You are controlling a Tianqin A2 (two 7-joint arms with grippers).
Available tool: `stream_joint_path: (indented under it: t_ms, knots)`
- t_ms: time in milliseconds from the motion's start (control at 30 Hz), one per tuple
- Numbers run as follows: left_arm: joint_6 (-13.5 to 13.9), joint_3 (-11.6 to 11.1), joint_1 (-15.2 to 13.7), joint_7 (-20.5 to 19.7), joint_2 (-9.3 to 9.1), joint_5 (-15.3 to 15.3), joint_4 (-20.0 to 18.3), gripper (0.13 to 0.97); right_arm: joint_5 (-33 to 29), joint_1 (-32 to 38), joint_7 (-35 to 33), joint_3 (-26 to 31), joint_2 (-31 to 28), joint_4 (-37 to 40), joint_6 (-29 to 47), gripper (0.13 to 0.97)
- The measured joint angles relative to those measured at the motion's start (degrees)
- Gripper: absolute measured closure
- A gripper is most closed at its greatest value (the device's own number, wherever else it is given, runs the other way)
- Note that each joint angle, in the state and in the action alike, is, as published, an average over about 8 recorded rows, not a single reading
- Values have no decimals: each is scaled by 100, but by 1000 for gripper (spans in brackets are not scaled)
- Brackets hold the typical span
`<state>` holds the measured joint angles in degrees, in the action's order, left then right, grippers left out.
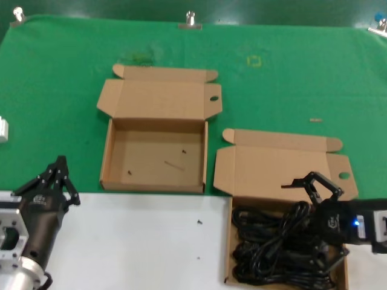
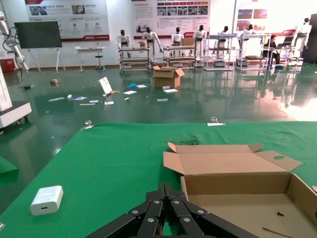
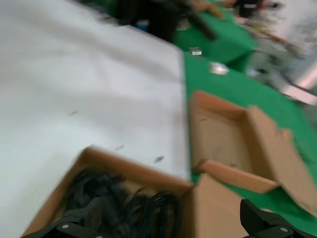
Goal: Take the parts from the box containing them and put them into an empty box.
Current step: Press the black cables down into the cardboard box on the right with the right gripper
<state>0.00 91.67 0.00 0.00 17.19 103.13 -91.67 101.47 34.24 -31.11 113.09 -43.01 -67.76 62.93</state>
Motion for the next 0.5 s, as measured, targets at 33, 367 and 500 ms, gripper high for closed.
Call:
stream_joint_path:
  t_ms: [33, 367, 500]
  knots:
    - [0, 0, 0, 0, 0, 0, 0, 926, -44, 85, -160, 44, 1, 125, 145, 129]
    - [0, 0, 0, 0, 0, 0, 0, 956, -427, 1102, -1555, 450, 194, 1282, 1542, 129]
    - [0, 0, 0, 0, 0, 0, 0, 957, -605, 1512, -1897, 627, 320, 1688, 1986, 129]
